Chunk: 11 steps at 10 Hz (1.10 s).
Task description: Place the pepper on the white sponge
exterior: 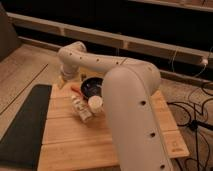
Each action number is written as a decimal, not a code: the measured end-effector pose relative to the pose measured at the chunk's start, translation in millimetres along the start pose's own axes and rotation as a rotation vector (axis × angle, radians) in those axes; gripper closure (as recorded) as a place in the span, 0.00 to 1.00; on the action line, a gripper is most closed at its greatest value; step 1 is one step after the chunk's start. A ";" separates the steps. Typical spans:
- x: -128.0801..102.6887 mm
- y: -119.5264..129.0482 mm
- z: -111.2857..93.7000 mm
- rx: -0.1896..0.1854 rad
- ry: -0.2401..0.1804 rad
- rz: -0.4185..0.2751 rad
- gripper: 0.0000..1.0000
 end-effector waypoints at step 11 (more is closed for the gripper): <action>2.2 -20.7 45.5 -0.029 0.120 -0.068 0.35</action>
